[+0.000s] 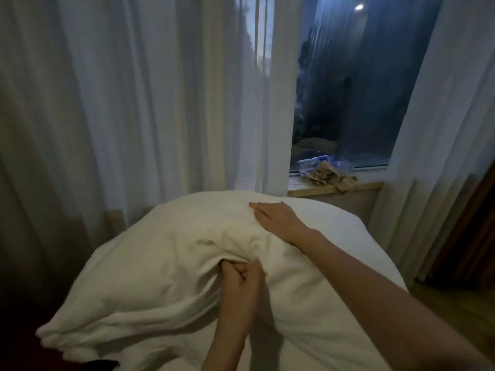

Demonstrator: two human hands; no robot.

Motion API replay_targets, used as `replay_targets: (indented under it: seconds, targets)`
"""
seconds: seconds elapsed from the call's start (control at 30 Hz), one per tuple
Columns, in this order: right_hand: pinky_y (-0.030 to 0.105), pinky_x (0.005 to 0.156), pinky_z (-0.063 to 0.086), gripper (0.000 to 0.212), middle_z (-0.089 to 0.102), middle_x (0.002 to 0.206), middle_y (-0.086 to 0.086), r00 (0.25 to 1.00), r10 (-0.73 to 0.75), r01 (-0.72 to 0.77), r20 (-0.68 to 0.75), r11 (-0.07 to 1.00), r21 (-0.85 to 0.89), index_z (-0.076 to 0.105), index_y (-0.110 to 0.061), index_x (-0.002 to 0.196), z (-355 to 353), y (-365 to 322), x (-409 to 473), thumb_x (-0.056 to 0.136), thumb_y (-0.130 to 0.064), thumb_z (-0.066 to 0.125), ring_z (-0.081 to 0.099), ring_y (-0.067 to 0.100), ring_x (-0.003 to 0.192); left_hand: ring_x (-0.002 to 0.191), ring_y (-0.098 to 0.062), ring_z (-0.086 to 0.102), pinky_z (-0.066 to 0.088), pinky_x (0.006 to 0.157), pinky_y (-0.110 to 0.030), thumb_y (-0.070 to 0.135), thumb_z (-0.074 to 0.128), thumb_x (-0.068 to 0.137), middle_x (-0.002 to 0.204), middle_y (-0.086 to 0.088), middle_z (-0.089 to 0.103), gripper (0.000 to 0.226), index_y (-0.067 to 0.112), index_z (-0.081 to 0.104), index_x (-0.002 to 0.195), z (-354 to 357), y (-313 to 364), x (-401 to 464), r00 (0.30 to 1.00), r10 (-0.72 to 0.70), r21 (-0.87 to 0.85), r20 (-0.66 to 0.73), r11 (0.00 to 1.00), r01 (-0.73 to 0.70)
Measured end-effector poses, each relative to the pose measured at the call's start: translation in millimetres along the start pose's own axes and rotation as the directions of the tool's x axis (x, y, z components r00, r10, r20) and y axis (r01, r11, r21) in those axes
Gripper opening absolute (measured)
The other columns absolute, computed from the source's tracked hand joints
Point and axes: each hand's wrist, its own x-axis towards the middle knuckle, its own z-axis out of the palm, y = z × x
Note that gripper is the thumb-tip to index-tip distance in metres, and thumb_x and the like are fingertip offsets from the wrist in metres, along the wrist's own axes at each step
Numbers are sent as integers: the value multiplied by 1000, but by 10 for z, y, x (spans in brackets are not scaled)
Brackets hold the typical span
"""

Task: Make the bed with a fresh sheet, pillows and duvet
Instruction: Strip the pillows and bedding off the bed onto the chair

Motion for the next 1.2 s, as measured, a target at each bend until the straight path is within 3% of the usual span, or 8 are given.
replay_targets:
  seconds: [0.13, 0.23, 0.33, 0.5, 0.63, 0.83, 1.03, 1.2]
  targets:
    - [51, 118, 1, 44, 34, 153, -10, 997, -79, 79, -11, 995, -55, 32, -37, 146, -132, 13, -27, 103, -43, 25, 24, 14, 143, 122, -25, 50, 39, 101, -35, 27, 57, 92, 122, 1, 56, 39, 9, 52, 127, -60, -30, 141, 995, -90, 21, -46, 996, 91]
    - [56, 117, -2, 45, 30, 154, -13, 1000, -30, 29, -4, 996, -83, 31, -40, 146, -230, 199, -178, 102, -49, 24, 20, 14, 144, 99, -34, 63, 49, 81, -41, 32, 57, 92, 86, -17, 68, 27, 9, 64, 79, -205, 84, 112, 993, -116, 232, -26, 965, 118]
    - [60, 115, 3, 50, 25, 157, -10, 984, 171, -172, -55, 985, -19, 28, -41, 147, -246, 636, -351, 99, -55, 23, 17, 18, 145, 64, -24, 60, 39, 57, -29, 51, 44, 93, 55, -1, 59, 54, 13, 62, 59, -402, 374, 27, 978, 177, 745, -109, 666, -37]
    - [58, 113, 23, 102, 17, 159, 10, 762, 647, -601, -30, 724, 339, 9, -29, 153, -123, 1476, -958, 74, -87, 36, 24, 36, 142, 57, -8, 49, 33, 56, -25, 40, 47, 95, 63, 5, 57, 28, 24, 57, 74, -371, 823, 135, 766, 636, 775, -95, 530, -343]
    - [52, 100, 43, 113, 51, 132, 19, 631, 702, -631, 331, 217, 745, 21, -23, 150, 141, 1707, -1474, 62, -85, 57, 54, 37, 113, 124, -17, 48, 22, 112, -41, 49, 40, 96, 134, 6, 54, 40, 34, 49, 132, -63, 683, 665, 897, 356, 889, 263, 272, -368]
    - [41, 93, 40, 63, 41, 142, 22, 650, 729, -423, 214, 112, 899, 33, -2, 145, -53, 1453, -1451, 96, -36, 55, 43, 37, 127, 144, -12, 14, 3, 114, -57, 50, 22, 100, 156, 16, 20, 45, 42, 29, 144, 197, 231, 865, 957, 165, 948, 238, 173, -265]
    - [22, 56, 41, 39, 62, 106, 12, 680, 627, -36, -380, 546, 837, 55, -3, 128, -710, 1284, -1568, 92, -14, 61, 55, 12, 78, 146, -12, 12, 5, 115, -56, 54, 17, 100, 158, 16, 12, 49, 43, 19, 148, -47, 276, 890, 966, 2, 938, 257, 242, -250]
    - [27, 81, 43, 45, 52, 132, 9, 688, 649, -438, -325, 728, 527, 46, -7, 138, -389, 1489, -1711, 96, -19, 55, 53, 25, 111, 147, -11, -6, -5, 115, -56, 56, 12, 99, 158, 16, -9, 55, 42, -2, 150, -116, 146, 750, 936, -54, 924, 347, 192, -331]
